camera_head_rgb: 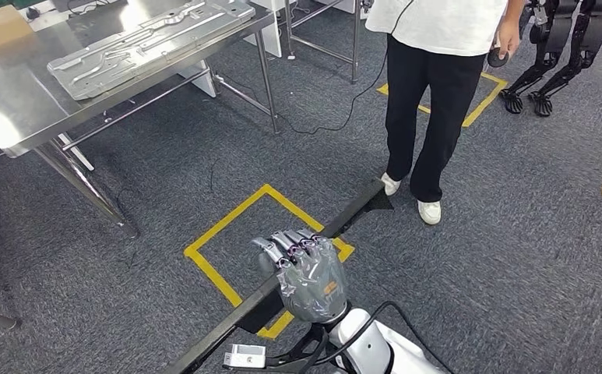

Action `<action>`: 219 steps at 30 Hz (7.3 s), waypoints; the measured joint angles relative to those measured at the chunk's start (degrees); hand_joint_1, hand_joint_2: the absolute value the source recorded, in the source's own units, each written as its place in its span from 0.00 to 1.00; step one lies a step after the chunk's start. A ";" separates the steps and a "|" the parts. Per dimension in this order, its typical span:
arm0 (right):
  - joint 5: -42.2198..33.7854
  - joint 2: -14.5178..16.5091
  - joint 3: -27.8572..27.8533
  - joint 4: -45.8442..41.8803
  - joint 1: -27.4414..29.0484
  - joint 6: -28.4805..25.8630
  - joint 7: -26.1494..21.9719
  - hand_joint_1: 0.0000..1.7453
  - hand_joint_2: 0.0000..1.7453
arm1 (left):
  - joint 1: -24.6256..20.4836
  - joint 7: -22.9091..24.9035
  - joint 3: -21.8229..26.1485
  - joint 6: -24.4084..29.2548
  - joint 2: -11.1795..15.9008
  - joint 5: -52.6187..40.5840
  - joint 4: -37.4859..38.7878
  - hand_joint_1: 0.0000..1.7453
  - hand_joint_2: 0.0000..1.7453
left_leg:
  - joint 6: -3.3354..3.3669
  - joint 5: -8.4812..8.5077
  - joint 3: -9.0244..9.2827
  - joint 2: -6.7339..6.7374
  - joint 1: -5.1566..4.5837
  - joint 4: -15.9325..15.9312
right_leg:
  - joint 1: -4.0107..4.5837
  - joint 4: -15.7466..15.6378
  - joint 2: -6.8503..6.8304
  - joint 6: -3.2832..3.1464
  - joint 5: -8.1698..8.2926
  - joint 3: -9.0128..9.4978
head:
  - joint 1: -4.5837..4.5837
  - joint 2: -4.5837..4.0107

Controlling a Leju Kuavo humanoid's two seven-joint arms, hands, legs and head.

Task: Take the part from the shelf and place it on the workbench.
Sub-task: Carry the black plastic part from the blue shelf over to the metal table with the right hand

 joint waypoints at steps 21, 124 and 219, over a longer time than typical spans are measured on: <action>-0.06 -0.09 0.04 -0.03 0.23 -0.11 -0.18 1.00 1.00 | 0.18 -0.04 0.37 -1.17 -0.07 1.02 0.00 0.00 1.00 | -2.62 -2.34 2.20 -1.47 2.25 -2.00 | -1.49 0.20 2.39 1.31 0.50 -1.06 | -0.11 0.00; 0.36 -1.21 -0.88 -1.22 1.70 -0.38 0.62 1.00 1.00 | -0.27 -0.74 0.44 -3.99 0.78 -3.58 -0.07 0.00 1.00 | -4.40 -1.48 2.02 -0.65 2.84 -3.49 | -1.66 -0.95 1.74 2.52 1.16 -1.11 | -0.67 -0.02; 0.17 -1.08 -1.25 -1.73 2.08 0.83 0.43 1.00 1.00 | 0.03 1.38 0.44 -5.51 0.31 -4.90 -0.16 0.00 1.00 | -1.11 -0.45 2.26 -0.66 1.05 -4.54 | -0.12 -0.95 1.70 2.34 -1.23 2.74 | -0.64 -0.02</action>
